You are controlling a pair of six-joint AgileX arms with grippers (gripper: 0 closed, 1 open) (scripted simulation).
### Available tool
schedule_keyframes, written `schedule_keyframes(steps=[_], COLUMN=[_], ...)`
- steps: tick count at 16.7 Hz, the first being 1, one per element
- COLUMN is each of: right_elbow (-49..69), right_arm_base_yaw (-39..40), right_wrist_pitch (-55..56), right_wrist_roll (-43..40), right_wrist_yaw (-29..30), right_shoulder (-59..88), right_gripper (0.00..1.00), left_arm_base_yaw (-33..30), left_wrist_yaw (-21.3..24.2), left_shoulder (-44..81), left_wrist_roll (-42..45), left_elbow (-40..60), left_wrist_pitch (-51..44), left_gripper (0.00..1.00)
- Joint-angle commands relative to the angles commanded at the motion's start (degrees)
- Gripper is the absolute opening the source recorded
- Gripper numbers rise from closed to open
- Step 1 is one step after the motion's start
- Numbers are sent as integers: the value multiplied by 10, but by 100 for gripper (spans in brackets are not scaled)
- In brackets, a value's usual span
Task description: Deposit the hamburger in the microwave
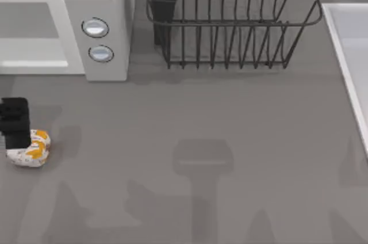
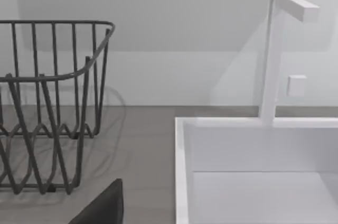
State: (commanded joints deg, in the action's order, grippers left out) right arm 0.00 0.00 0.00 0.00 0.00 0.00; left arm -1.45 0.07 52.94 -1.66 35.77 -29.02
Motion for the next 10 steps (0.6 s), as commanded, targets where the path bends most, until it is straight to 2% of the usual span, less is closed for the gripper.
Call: schedule_keyframes(steps=[5,10], right_elbow=[0,0], right_arm_base_yaw=[0,0], right_wrist_pitch=[0,0], right_wrist_roll=[0,0], right_wrist_yaw=[0,0], right_shoulder=[0,0], right_gripper=[100,100], left_arm_base_yaw=[-8,-13], left_wrist_yaw=[0,1], left_shoulder=[275,460], left_wrist_roll=[-8,-15], left_elbow=[168,300], left_wrist_pitch=[-150,-249], left_gripper=[100,100])
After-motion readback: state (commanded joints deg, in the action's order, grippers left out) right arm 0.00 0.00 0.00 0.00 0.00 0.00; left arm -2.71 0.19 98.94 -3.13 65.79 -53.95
